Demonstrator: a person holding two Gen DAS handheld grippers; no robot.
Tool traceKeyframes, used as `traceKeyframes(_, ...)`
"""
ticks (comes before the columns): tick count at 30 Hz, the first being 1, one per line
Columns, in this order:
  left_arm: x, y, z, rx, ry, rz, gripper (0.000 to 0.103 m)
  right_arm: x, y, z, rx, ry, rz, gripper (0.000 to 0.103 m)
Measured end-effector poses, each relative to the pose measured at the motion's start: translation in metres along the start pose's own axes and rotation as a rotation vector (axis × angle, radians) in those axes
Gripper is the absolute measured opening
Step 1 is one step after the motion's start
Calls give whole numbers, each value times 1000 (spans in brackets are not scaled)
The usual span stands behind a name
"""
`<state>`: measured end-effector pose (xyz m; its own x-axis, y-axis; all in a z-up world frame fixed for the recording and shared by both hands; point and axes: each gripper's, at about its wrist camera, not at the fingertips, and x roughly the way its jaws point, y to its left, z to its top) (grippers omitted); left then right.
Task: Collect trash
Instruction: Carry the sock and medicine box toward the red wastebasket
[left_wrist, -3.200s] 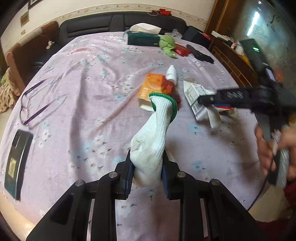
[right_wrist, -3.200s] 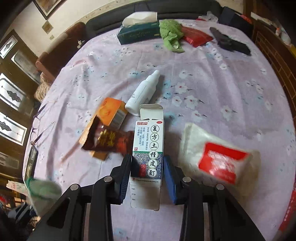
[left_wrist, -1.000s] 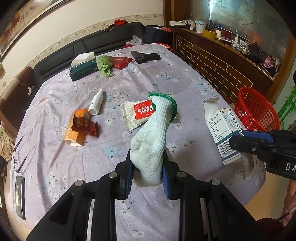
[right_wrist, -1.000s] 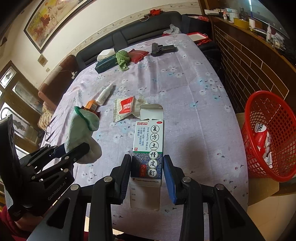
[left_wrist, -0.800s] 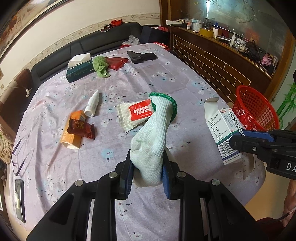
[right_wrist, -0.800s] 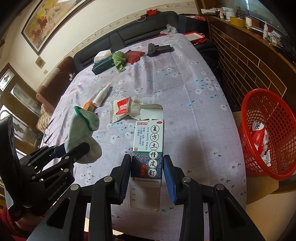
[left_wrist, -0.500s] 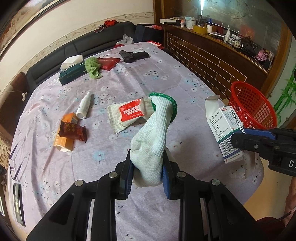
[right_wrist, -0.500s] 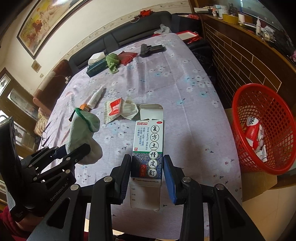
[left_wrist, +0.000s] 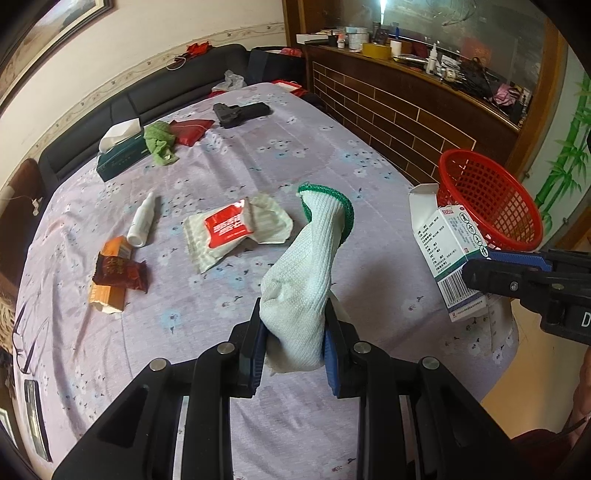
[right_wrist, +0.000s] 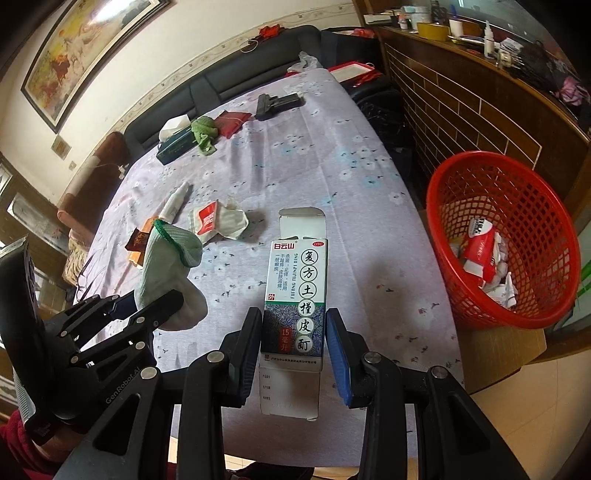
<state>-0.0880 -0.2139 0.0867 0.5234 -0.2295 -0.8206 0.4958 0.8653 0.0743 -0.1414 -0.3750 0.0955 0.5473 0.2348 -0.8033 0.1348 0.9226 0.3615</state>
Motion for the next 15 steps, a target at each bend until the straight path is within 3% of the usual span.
traceKeyframes(15,3,-30,9,66,-2,-29,25,-17,-27,-6,67,-31,-22,38)
